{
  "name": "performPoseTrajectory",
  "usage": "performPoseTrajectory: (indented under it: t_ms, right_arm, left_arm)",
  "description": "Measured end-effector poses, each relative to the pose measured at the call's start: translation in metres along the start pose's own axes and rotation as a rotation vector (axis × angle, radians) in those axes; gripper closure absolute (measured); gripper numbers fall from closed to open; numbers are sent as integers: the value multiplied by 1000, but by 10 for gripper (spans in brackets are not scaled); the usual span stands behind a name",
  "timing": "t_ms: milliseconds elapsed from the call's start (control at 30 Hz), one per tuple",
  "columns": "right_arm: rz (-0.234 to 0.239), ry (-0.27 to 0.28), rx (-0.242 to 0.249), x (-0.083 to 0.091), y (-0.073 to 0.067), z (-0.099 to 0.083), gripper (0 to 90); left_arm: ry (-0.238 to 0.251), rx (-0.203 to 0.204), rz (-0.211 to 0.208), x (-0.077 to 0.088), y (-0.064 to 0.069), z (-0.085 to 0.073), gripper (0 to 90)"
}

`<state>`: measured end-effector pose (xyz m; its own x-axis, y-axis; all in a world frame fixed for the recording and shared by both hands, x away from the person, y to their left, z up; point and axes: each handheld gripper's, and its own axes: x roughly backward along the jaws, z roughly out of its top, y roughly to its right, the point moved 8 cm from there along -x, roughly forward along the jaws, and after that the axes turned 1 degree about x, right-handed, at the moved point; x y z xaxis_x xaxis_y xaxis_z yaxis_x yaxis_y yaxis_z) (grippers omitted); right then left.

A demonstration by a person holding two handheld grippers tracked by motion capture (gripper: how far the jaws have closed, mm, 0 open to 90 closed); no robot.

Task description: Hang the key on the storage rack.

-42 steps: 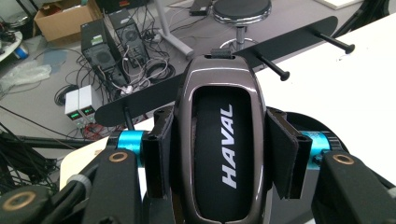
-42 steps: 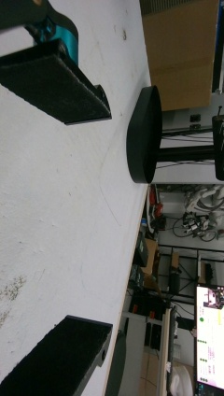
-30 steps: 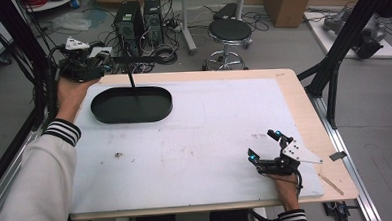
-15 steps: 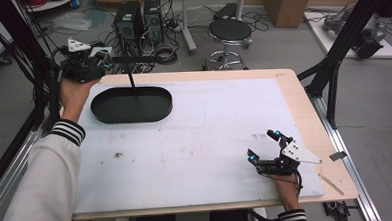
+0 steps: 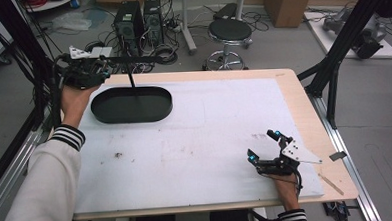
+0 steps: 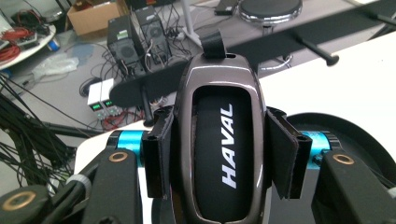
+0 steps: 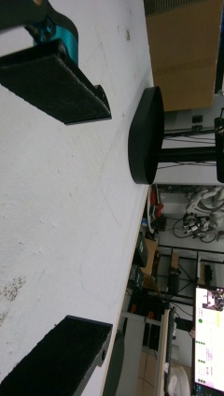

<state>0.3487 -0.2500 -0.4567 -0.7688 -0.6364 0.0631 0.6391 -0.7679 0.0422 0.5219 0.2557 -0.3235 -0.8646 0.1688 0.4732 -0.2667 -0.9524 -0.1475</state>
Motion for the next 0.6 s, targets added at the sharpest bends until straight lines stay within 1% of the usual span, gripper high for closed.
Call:
performPoseTrajectory:
  t_ms: [67, 100, 200, 233, 333, 433, 467, 533, 600]
  right_arm:
    - [-1, 1, 2, 0, 0, 0, 3]
    - [-1, 0, 1, 0, 0, 0, 3]
    - [-4, -2, 4, 0, 0, 0, 3]
    - [-2, -1, 8, 0, 0, 0, 3]
    - [-1, -1, 1, 0, 0, 0, 3]
    - [-1, 1, 0, 0, 0, 0, 3]
    - [0, 1, 0, 0, 0, 0, 3]
    - [-2, 0, 1, 0, 0, 0, 3]
    - [-2, 0, 0, 0, 1, 0, 3]
  left_arm:
    - [-14, 0, -8, 0, 3, -8, 487]
    - [-13, -2, -11, 0, 4, -10, 487]
    - [-24, 13, -14, -1, 4, -18, 487]
    - [-28, 14, -15, -1, 4, -20, 487]
    - [-44, 16, -18, -2, 6, -24, 487]
    - [-44, 17, -18, -4, 7, -25, 487]
    - [-38, 21, -12, -4, 7, -26, 487]
    - [-41, 35, -21, -7, 9, -30, 487]
    - [-51, 32, -24, -11, 11, -36, 487]
